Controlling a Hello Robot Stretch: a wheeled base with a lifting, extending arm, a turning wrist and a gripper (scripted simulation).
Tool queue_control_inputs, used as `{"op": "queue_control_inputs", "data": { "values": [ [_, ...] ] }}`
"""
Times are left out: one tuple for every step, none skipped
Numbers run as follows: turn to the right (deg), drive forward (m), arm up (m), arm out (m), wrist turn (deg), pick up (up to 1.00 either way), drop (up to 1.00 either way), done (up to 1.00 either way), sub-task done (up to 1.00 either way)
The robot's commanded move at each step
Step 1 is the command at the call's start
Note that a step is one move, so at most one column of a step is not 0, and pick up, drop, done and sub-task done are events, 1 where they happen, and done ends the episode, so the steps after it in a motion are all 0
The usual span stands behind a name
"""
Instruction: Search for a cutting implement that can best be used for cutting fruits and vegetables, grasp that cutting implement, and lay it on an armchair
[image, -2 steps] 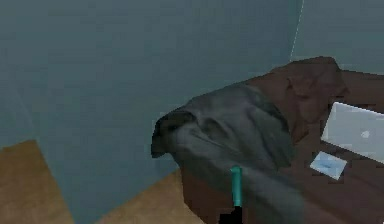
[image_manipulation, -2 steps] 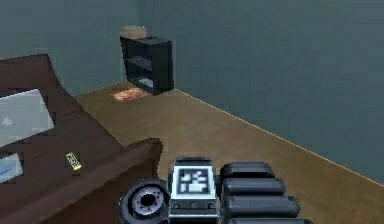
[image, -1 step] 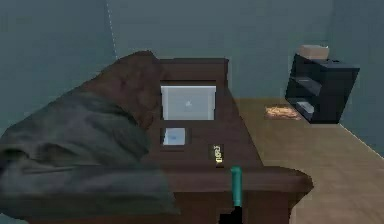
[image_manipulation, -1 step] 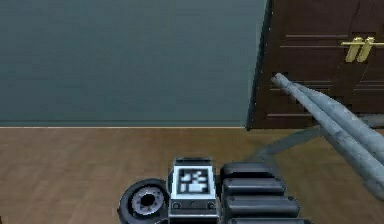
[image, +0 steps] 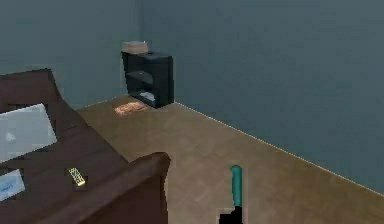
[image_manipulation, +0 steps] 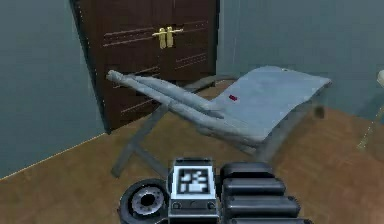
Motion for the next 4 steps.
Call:
{"op": "queue_control_inputs", "data": {
  "values": [
    [45.0, 0.0, 0.0, 0.0, 0.0, 0.0, 0.0, 0.0, 0.0],
    [3.0, 0.0, 0.0, 0.0, 0.0, 0.0, 0.0, 0.0, 0.0],
    [0.0, 1.0, 0.0, 0.0, 0.0, 0.0, 0.0, 0.0, 0.0],
    [6.0, 0.0, 0.0, 0.0, 0.0, 0.0, 0.0, 0.0, 0.0]
  ]
}}
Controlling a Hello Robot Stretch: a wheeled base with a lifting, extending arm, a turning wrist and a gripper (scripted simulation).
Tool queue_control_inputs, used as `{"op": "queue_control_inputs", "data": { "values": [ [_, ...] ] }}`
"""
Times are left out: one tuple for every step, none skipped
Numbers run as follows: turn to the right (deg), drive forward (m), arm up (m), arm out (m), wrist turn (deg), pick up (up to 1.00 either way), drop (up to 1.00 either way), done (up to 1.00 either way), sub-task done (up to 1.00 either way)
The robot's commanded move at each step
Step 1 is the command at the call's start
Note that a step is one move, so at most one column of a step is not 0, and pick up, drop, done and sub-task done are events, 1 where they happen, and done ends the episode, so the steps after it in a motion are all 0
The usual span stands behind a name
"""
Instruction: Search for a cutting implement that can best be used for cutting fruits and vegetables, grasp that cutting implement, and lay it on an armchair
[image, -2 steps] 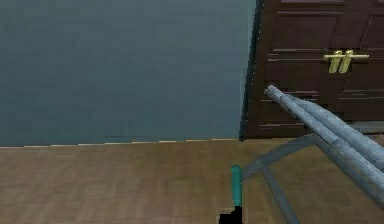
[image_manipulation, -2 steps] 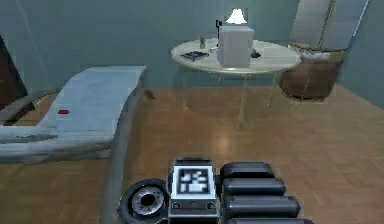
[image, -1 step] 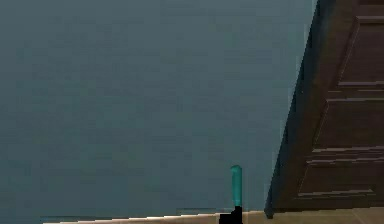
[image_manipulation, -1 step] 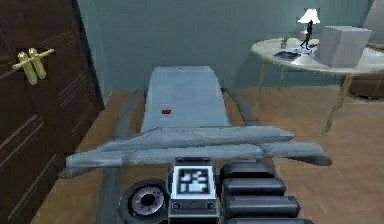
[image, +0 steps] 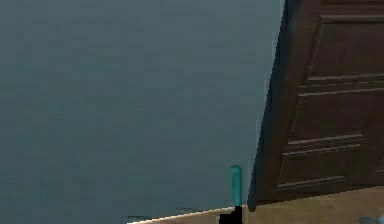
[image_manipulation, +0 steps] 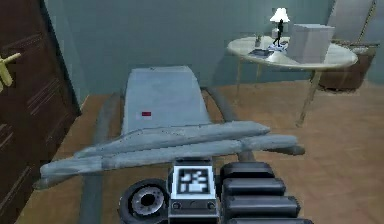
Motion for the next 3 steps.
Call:
{"op": "queue_control_inputs", "data": {
  "values": [
    [0.0, 0.15, 0.0, 0.0, 0.0, 0.0, 0.0, 0.0, 0.0],
    [0.0, 0.5, 0.0, 0.0, 0.0, 0.0, 0.0, 0.0, 0.0],
    [45.0, 0.0, 0.0, 0.0, 0.0, 0.0, 0.0, 0.0, 0.0]
  ]
}}
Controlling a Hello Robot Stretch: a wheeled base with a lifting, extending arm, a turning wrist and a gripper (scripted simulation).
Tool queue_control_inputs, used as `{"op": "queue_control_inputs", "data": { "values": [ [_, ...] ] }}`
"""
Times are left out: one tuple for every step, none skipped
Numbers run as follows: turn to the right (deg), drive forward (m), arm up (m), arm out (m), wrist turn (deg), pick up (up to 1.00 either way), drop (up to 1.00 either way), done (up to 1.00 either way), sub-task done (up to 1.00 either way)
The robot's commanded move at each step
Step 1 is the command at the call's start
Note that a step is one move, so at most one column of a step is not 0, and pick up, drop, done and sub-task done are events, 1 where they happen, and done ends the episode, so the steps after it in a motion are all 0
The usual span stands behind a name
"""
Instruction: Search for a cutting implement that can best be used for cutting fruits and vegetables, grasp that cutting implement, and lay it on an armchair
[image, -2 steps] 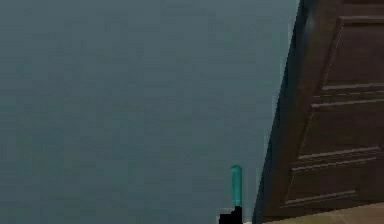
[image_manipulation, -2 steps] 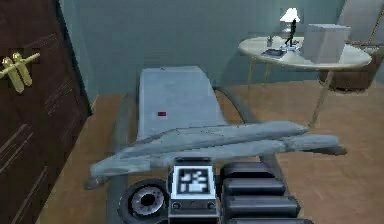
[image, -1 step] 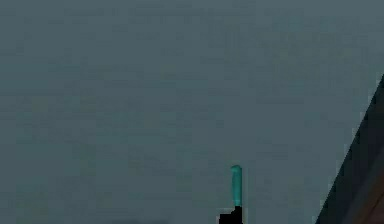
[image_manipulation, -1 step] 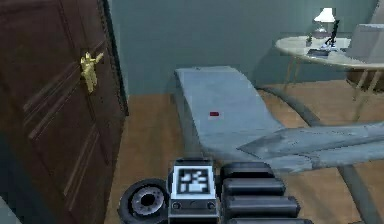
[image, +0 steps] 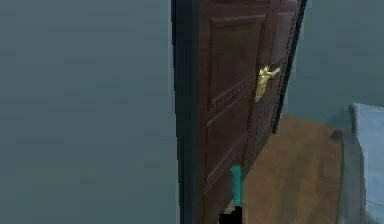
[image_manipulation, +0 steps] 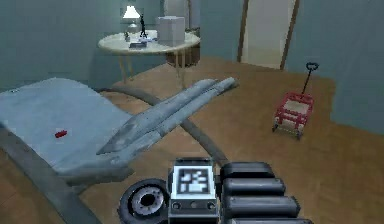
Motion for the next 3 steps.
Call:
{"op": "queue_control_inputs", "data": {
  "values": [
    [18.0, 0.0, 0.0, 0.0, 0.0, 0.0, 0.0, 0.0, 0.0],
    [0.0, 0.15, 0.0, 0.0, 0.0, 0.0, 0.0, 0.0, 0.0],
    [15.0, 0.0, 0.0, 0.0, 0.0, 0.0, 0.0, 0.0, 0.0]
  ]
}}
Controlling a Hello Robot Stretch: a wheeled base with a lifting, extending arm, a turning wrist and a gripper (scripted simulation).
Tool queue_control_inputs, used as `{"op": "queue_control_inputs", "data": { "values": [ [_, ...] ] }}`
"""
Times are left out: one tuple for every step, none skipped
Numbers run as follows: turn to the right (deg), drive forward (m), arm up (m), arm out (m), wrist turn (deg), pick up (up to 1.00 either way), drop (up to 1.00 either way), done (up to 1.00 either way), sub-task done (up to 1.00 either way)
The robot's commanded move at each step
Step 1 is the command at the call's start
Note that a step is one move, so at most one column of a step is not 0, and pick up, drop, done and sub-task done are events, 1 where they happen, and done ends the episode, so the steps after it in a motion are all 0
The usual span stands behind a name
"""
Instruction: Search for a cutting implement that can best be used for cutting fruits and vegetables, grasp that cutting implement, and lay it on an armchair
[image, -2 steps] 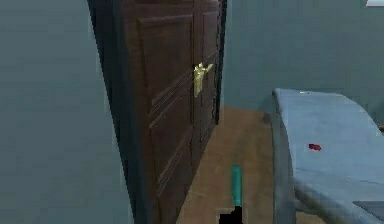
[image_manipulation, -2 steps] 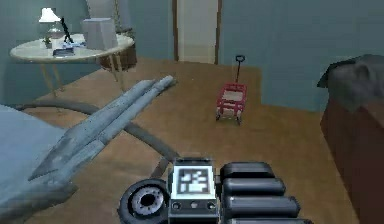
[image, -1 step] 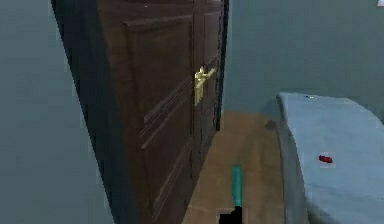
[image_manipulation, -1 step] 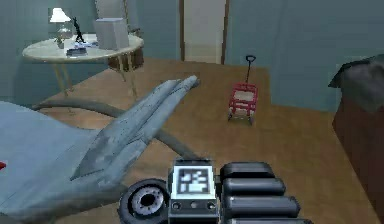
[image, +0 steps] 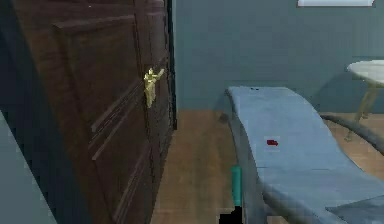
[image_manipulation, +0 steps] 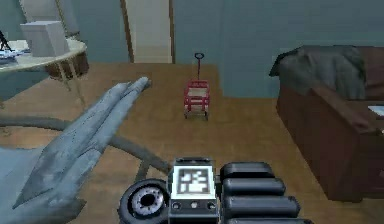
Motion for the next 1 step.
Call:
{"op": "queue_control_inputs", "data": {
  "values": [
    [3.0, 0.0, 0.0, 0.0, 0.0, 0.0, 0.0, 0.0, 0.0]
  ]
}}
